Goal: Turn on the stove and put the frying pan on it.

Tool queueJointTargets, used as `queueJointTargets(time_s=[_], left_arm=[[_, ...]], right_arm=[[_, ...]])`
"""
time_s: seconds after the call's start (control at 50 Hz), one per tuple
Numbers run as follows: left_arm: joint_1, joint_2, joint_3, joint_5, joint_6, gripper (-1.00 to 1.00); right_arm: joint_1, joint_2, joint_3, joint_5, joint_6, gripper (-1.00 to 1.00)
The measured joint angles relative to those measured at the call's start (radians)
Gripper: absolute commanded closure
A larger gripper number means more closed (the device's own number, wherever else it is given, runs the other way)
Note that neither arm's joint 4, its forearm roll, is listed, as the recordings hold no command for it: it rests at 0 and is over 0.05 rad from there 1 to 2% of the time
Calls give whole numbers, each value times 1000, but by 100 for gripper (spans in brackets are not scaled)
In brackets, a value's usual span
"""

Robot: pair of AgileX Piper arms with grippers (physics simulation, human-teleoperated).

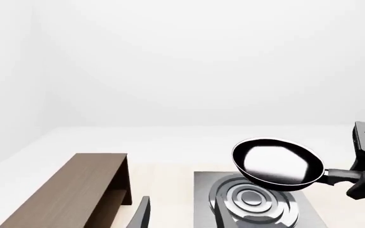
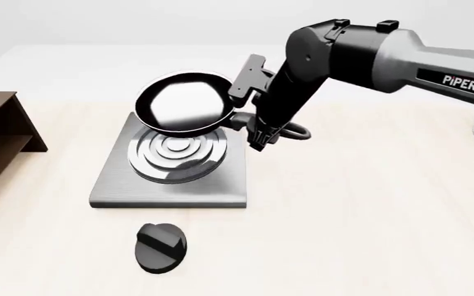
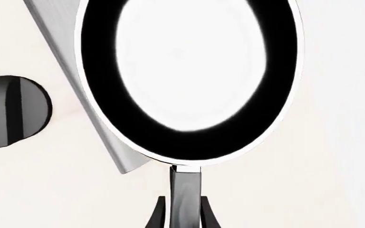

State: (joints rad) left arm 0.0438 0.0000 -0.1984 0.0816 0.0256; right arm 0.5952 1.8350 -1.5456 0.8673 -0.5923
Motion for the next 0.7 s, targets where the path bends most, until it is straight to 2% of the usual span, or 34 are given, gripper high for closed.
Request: queueJointTargets(time_s=[0.42,0.7], left_arm=[[4,0,0,-1,-2,-100],[7,0,0,-1,-6,-100]], right_arm=[[53,101,-46,-30,28,100],[57,141,-30,-71,42,100]])
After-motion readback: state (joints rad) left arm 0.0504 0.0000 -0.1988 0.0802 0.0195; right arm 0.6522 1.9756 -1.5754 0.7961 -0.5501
